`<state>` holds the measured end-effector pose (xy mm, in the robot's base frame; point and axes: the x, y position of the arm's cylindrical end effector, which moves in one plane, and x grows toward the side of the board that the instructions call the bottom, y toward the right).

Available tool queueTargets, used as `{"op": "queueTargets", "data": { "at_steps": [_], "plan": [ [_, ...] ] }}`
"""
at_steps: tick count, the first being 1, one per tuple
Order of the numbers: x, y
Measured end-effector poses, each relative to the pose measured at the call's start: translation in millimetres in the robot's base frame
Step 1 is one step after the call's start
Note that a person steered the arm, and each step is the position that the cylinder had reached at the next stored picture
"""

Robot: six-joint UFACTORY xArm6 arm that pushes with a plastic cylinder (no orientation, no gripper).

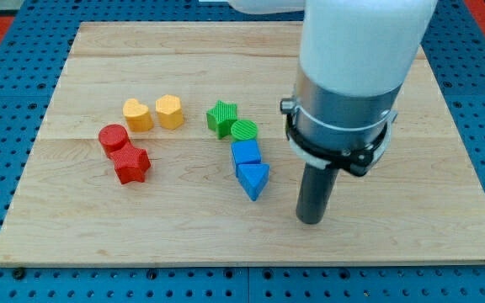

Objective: Point your arm at bottom left

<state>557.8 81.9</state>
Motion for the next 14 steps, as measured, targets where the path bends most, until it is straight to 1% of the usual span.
{"op": "queueTargets", "data": {
  "at_steps": [1,2,3,6,7,8,9,10,11,12,13,14],
  "plan": [
    [-15.5,39.6],
    [-39.5,101.5],
    [-72.7,125.3],
    [-137.6,135.1],
    [-123.9,135.7],
    [-49.5,120.6],
    [36.9,28.4],
    [61.1,-50.1],
    [58.0,-159.8],
    [28.8,-276.7],
    [-12.4,-326.7],
    [-36.9,-289.4]
  ]
}}
